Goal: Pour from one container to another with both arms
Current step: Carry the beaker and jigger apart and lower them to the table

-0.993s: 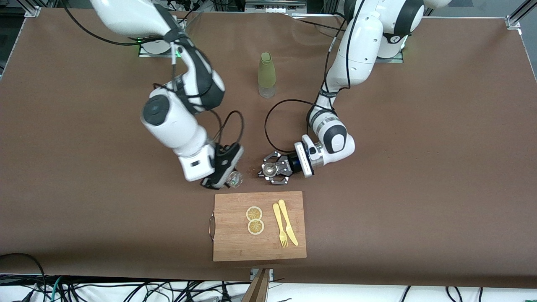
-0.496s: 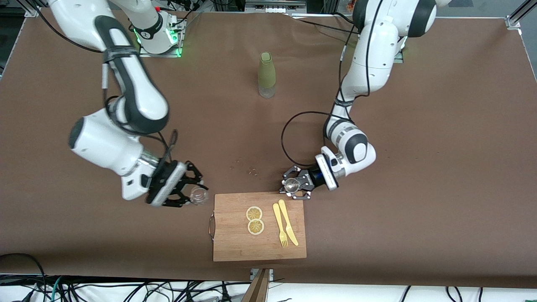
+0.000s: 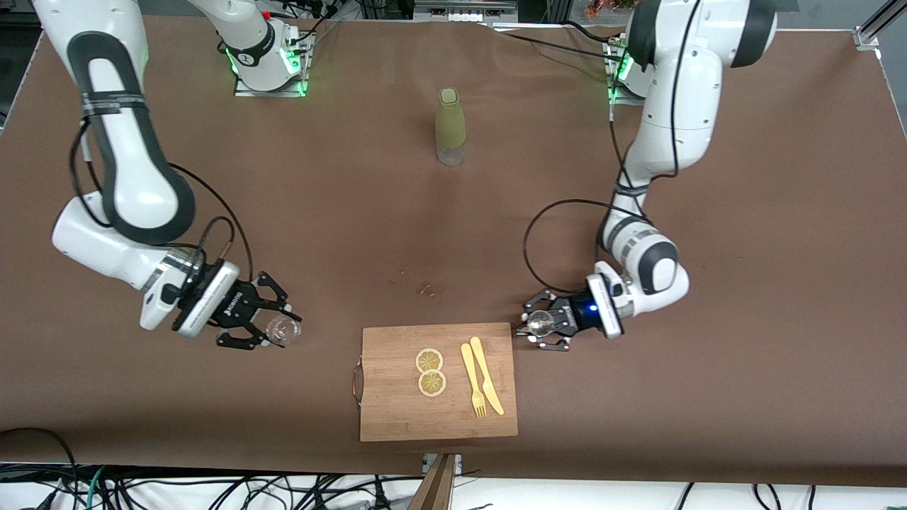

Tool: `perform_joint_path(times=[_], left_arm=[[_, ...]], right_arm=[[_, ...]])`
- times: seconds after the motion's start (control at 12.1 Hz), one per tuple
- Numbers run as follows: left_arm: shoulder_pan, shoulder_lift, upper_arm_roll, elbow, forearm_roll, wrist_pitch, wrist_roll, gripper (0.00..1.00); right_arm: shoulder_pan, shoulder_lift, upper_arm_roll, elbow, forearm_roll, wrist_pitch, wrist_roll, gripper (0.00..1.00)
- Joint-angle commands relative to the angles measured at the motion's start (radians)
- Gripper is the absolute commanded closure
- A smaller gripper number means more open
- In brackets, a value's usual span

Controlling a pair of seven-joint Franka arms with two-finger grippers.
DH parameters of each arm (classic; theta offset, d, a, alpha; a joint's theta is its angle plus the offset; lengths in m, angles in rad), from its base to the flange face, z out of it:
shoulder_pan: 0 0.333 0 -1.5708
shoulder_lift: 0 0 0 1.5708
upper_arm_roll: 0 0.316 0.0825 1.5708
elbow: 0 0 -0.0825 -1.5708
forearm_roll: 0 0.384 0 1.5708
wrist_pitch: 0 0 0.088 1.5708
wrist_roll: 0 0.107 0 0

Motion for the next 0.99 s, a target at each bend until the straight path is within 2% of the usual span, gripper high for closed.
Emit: perform_joint_path(times=[0.0, 0.25, 0.41, 0.91], left_arm=[[0.092, -0.041, -0.015, -0.034, 0.119, -0.085, -0.032, 1.0], [0.19, -0.05, -0.021, -0.071, 0.225, -0.182, -0.035, 1.0], [0.246, -0.05, -0.021, -0.091, 0.284, -0.243, -0.034, 1.0], [0.37, -0.095, -0.021, -0.156, 0.445, -0.331, -0.026, 1.0]], right_arm=[[-0.101, -0.061, 0.024, -0.101, 0.056, -0.117, -0.18, 0.76], [-0.199, -0.063, 0.021, -0.142, 0.056, -0.249, -0.359, 0.76], [-0.248, -0.052, 0.021, -0.155, 0.056, -0.288, -0.423, 0.76], [-0.363, 0.042, 0.02, -0.156, 0.056, -0.415, -0.563, 0.76]])
